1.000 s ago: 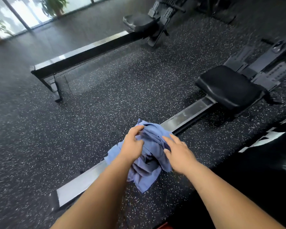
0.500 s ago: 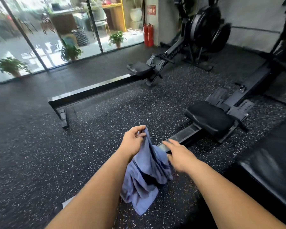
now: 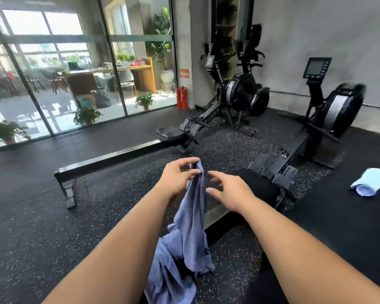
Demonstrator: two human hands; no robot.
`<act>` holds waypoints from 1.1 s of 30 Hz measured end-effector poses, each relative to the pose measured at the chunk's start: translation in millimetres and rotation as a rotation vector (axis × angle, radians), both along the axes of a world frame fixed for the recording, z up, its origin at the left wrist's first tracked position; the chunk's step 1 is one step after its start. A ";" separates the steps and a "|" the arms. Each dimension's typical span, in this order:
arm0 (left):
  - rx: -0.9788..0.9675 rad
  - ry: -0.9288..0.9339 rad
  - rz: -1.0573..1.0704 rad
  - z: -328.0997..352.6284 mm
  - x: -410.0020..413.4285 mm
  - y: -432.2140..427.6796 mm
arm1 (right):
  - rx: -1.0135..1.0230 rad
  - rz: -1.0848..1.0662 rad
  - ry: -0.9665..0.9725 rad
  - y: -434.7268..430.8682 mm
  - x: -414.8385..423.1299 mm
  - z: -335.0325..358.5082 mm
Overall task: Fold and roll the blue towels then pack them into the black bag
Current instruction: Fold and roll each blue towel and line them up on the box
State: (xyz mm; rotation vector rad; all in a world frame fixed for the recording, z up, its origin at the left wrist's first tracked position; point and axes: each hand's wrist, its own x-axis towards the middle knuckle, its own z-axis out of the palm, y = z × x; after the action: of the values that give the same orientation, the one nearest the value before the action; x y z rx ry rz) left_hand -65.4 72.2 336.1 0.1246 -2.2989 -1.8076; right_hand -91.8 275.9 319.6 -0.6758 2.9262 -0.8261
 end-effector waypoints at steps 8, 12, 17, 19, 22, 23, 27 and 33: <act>-0.022 0.138 -0.179 72.3 16.5 76.6 | -0.177 -0.258 0.224 57.8 23.3 76.5; 0.016 0.182 -0.242 97.8 19.6 120.5 | -0.233 -0.384 0.286 103.8 27.9 109.7; 0.010 0.250 -0.362 122.1 9.9 186.9 | -0.234 -0.504 0.372 175.4 36.2 154.2; 0.012 0.253 -0.413 130.2 8.4 216.2 | -0.221 -0.569 0.411 206.7 39.7 169.4; 0.047 0.251 -0.514 135.8 5.2 263.2 | -0.248 -0.685 0.450 260.6 49.6 186.5; 0.056 0.243 -0.539 134.6 3.4 278.7 | -0.259 -0.724 0.463 280.0 55.5 189.6; 0.010 0.225 -0.632 107.5 -0.7 333.6 | -0.250 -0.908 0.469 353.8 87.2 174.6; -0.243 0.068 -0.772 9.2 5.8 400.0 | -0.145 -1.220 0.175 443.1 144.1 52.7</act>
State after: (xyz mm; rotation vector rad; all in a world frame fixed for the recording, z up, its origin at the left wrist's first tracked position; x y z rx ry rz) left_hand -59.6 472.1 345.3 -0.9661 -2.6975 -1.7258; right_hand 52.4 719.0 372.3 1.2540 3.2346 -0.9999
